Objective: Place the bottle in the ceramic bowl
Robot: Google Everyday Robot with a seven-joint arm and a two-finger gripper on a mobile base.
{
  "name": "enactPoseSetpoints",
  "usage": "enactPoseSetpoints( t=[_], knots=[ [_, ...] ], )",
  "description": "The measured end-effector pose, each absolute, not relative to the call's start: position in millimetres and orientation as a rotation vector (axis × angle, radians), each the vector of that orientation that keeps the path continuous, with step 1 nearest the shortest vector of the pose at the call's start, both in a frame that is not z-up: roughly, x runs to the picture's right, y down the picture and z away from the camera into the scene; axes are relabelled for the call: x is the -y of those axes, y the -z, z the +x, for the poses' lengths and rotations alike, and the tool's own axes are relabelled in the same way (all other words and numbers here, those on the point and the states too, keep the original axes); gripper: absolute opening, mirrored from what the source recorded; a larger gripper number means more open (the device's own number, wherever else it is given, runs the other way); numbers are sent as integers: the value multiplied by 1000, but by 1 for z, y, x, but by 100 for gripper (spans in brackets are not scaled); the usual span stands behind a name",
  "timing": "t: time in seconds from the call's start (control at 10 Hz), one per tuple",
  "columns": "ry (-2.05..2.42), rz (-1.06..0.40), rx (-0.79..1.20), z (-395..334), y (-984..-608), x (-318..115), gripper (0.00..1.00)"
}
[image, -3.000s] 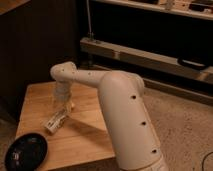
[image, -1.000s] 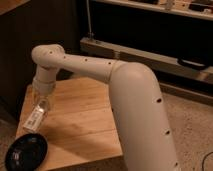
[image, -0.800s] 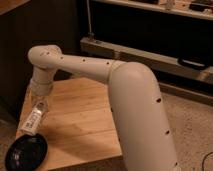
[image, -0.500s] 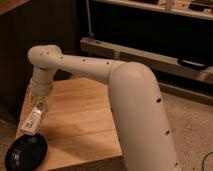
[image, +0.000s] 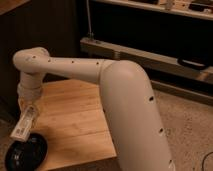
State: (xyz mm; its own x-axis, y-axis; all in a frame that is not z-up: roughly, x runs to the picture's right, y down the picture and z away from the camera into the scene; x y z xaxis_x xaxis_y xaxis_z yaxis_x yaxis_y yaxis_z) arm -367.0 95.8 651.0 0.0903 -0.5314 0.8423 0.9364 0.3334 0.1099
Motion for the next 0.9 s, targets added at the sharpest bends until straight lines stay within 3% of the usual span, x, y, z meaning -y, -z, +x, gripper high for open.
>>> enactPoseSetpoints(
  t=[0.2, 0.7, 0.9],
  knots=[
    [1211, -572, 867, -395, -636, -129, 0],
    [1180, -672, 859, -401, -677, -190, 0],
    [1159, -694, 851, -400, -682, -197, 14]
  ],
)
